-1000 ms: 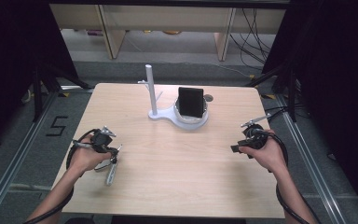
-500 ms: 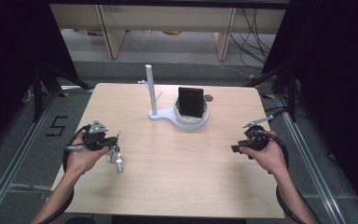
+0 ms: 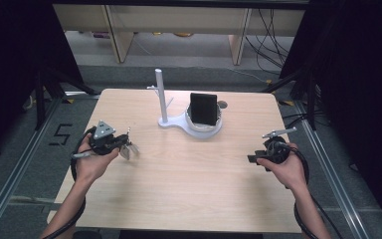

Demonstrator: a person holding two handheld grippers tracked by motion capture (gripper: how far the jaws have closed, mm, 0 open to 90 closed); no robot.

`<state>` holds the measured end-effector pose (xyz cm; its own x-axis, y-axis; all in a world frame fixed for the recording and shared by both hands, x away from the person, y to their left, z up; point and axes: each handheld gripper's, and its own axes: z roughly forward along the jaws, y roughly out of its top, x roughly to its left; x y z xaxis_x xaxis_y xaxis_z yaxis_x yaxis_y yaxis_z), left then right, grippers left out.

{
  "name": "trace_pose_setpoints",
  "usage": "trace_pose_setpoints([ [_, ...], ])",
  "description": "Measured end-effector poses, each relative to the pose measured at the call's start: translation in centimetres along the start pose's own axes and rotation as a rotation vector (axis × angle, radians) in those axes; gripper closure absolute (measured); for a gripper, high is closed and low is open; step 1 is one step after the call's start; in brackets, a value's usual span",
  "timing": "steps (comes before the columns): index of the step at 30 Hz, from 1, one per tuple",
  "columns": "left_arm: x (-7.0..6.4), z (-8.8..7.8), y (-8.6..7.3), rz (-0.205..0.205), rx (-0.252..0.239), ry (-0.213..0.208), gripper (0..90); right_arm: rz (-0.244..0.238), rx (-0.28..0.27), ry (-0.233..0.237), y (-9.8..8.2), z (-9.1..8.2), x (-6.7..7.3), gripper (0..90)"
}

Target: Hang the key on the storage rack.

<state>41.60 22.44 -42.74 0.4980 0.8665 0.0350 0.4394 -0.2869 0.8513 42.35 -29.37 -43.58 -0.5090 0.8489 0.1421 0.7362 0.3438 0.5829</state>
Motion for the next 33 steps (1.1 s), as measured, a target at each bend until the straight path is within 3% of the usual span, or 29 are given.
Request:
trace_pose_setpoints([
  [1, -0.1, 0.2, 0.2, -0.004, -0.009, -0.001, 85.4, 0.011, -0.025, 0.0, -0.2, 0.2, 0.0, 57.6],
  [4, -0.2, 0.3, 0.4, -0.004, -0.019, -0.001, 85.3, 0.018, -0.005, 0.006, -0.4, 0.0, 0.0, 57.5],
  [5, -0.2, 0.3, 0.4, -0.004, -0.019, -0.001, 85.3, 0.025, -0.044, 0.002, -0.6, 0.3, 0.1, 57.5],
  [7, -0.2, 0.4, 0.5, -0.005, -0.032, -0.003, 85.4, 0.017, -0.025, -0.007, -0.6, 0.0, 0.0, 57.7],
  [8, -0.3, 0.4, 0.5, -0.007, -0.046, 0.01, 85.3, 0.044, -0.041, -0.012, -0.7, 0.0, 0.1, 57.7],
  [10, -0.4, 0.4, 0.7, -0.005, -0.078, 0.026, 85.3, 0.004, -0.076, -0.006, -0.7, 0.1, -0.1, 57.7],
  [12, -0.5, 0.5, 0.7, -0.007, -0.092, 0.026, 85.3, 0.019, -0.075, -0.015, -0.8, 0.0, 0.0, 57.7],
  [13, -0.5, 0.5, 0.9, -0.012, -0.119, 0.04, 85.3, 0.016, -0.124, -0.003, -0.9, 0.5, 0.0, 57.7],
  [14, -0.5, 0.5, 0.9, -0.012, -0.119, 0.04, 85.3, 0.028, -0.088, -0.006, -1.0, 0.2, 0.1, 57.7],
  [15, -0.5, 0.6, 1.0, -0.016, -0.143, 0.043, 85.3, 0.016, -0.09, 0.024, -1.0, 0.4, -0.1, 57.7],
  [16, -0.5, 0.6, 1.0, -0.016, -0.143, 0.043, 85.3, 0.016, -0.09, 0.024, -1.0, 0.4, -0.1, 57.7],
  [21, -0.8, 0.7, 1.7, -0.008, -0.214, 0.068, 85.3, 0.055, -0.124, 0.008, -1.4, 0.9, 0.2, 57.7],
  [22, -0.8, 0.7, 1.7, -0.008, -0.214, 0.068, 85.3, 0.055, -0.124, 0.008, -1.4, 0.9, 0.2, 57.7],
  [23, -0.9, 0.8, 1.9, -0.009, -0.25, 0.074, 85.3, 0.031, -0.153, 0.004, -1.7, 1.1, 0.2, 57.8],
  [24, -0.9, 0.8, 1.9, -0.009, -0.25, 0.074, 85.3, 0.061, -0.151, 0.014, -1.7, 1.1, 0.4, 57.7],
  [26, -1.0, 0.8, 2.1, -0.012, -0.267, 0.082, 85.3, 0.068, -0.152, 0.023, -1.7, 1.2, 0.4, 57.7],
  [27, -1.0, 0.8, 2.2, -0.009, -0.275, 0.086, 85.3, 0.049, -0.172, 0.028, -1.8, 1.4, 0.3, 57.7],
  [33, -1.3, 1.3, 2.6, -0.017, -0.342, 0.115, 85.3, 0.062, -0.181, 0.023, -2.2, 1.9, 0.3, 57.7],
])
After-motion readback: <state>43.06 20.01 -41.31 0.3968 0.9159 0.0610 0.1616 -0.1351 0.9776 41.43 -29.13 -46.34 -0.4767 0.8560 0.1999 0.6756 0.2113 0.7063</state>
